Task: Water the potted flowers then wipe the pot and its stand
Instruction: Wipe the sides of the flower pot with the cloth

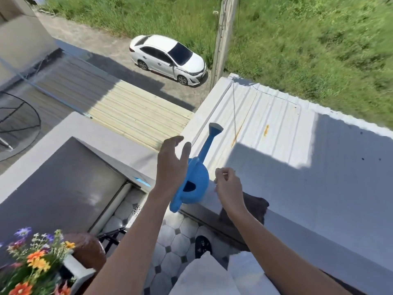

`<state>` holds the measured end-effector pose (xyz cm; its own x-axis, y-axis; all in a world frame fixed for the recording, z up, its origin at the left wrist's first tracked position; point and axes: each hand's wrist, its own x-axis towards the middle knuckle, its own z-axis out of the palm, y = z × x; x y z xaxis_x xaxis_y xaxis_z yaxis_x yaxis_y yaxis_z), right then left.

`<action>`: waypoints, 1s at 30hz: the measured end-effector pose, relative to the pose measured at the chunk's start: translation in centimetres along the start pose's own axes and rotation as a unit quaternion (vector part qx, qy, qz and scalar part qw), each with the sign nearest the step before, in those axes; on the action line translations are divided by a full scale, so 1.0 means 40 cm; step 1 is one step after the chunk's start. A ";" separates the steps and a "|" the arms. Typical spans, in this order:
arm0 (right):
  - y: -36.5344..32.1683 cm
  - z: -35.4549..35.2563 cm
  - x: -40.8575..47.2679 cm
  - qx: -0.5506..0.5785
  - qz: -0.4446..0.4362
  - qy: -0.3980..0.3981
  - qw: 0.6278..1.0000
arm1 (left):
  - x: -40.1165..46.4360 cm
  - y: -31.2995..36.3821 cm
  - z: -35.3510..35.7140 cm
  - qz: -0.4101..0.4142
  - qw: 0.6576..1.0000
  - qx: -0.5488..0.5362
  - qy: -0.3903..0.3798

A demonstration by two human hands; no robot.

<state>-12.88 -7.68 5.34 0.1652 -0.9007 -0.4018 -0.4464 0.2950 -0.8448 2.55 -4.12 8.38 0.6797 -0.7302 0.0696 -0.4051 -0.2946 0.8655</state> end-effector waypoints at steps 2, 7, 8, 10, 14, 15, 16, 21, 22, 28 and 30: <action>0.039 -0.056 0.020 -0.027 0.002 0.037 0.999 | -0.034 0.079 0.039 0.073 0.997 -0.023 -0.010; 0.185 -0.179 0.029 -0.124 0.030 0.102 0.987 | -0.146 0.090 0.237 0.065 0.964 0.019 -0.258; 0.225 -0.191 0.028 -0.138 0.036 0.113 0.983 | -0.167 0.052 0.281 0.031 0.955 0.062 -0.288; 0.299 -0.206 0.019 -0.162 0.056 0.135 0.976 | -0.210 -0.030 0.348 -0.041 0.939 0.150 -0.308; 0.386 -0.211 -0.008 -0.133 0.102 0.137 0.976 | -0.283 -0.121 0.413 -0.125 0.934 0.194 -0.272; 0.396 -0.207 -0.013 -0.117 0.116 0.134 0.977 | -0.293 -0.120 0.419 -0.134 0.938 0.185 -0.261; 0.406 -0.201 -0.015 -0.103 0.119 0.139 0.978 | -0.298 -0.119 0.424 -0.150 0.941 0.166 -0.255; 0.405 -0.187 -0.026 0.001 0.205 0.136 0.969 | -0.280 -0.147 0.404 -0.280 0.910 0.034 -0.305; 0.405 -0.188 -0.029 0.032 0.225 0.123 0.966 | -0.280 -0.155 0.383 -0.294 0.900 -0.011 -0.321; 0.373 -0.153 -0.083 0.129 0.260 -0.095 0.952 | -0.332 -0.138 0.147 -0.340 0.827 -0.248 -0.374; 0.335 -0.113 -0.128 0.161 0.226 -0.178 0.944 | -0.351 -0.142 0.042 -0.356 0.799 -0.328 -0.358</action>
<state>-23.67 -0.55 -2.31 0.3328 -0.5129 -0.7913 -0.2609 0.7563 -0.5999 -5.71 6.80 1.65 -0.0233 -0.7558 -0.6544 0.4954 -0.5773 0.6491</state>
